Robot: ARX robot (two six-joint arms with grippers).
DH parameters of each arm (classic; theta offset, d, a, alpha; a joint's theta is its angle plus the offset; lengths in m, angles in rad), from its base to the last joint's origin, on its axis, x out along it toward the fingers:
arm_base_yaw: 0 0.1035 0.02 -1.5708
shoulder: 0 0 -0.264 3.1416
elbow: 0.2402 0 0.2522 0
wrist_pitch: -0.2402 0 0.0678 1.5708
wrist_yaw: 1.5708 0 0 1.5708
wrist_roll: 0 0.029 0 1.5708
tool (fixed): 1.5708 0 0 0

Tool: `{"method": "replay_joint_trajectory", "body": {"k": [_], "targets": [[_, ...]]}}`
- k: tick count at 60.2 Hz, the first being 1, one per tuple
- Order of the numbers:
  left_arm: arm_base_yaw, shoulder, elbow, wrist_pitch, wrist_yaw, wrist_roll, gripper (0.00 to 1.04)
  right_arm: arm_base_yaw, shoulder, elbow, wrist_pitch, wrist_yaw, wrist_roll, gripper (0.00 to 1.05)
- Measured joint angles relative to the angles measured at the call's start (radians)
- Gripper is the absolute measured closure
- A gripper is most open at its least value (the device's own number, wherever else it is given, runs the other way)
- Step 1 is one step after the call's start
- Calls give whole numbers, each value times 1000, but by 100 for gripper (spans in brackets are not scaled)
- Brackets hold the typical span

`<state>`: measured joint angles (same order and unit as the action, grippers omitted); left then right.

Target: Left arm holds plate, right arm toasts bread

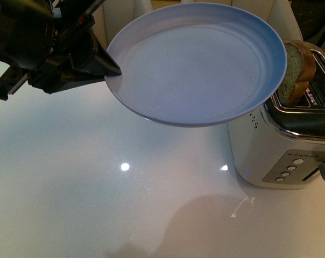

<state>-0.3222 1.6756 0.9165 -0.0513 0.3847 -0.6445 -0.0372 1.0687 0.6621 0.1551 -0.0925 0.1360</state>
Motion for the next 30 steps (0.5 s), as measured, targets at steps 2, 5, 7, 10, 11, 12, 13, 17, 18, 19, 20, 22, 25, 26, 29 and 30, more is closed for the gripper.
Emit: {"method": "replay_joint_trajectory", "body": {"k": [2,5,7,10,11,12,13,17,18,19,20,22,25,26,29,30], "targets": [[-2,0,-4,0,-1,0,102,0,3,-3,0,0,0,9],[-3,0,-7,0,-5,0,102,6,5,-18,37,22,-8,11],[-3,0,-8,1,-7,0,102,16,3,-53,131,65,-36,16],[-3,0,-8,1,-12,0,102,26,-15,-127,288,84,-74,25],[-3,0,-8,1,-12,0,102,27,-22,-147,322,85,-81,28],[-4,0,-8,2,-12,0,102,29,-27,-159,341,85,-84,30],[-4,0,-8,2,-13,0,102,31,-37,-183,372,85,-92,33],[-5,0,-9,2,-17,1,102,33,-87,-265,433,89,-111,49],[-5,0,-9,2,-18,2,102,33,-103,-289,440,90,-113,54],[-5,0,-9,2,-18,2,102,33,-112,-304,443,90,-115,58],[-5,0,-9,2,-19,2,102,33,-121,-319,446,91,-117,61],[-5,0,-10,2,-19,3,102,33,-139,-346,450,91,-120,68],[-5,0,-12,2,-19,4,102,33,-162,-378,454,91,-125,77],[-5,0,-13,2,-19,4,102,34,-166,-384,455,91,-125,79],[-5,0,-15,2,-19,5,102,34,-191,-411,457,91,-126,87],[-5,0,-15,2,-19,5,102,34,-201,-421,457,91,-127,91]]}}
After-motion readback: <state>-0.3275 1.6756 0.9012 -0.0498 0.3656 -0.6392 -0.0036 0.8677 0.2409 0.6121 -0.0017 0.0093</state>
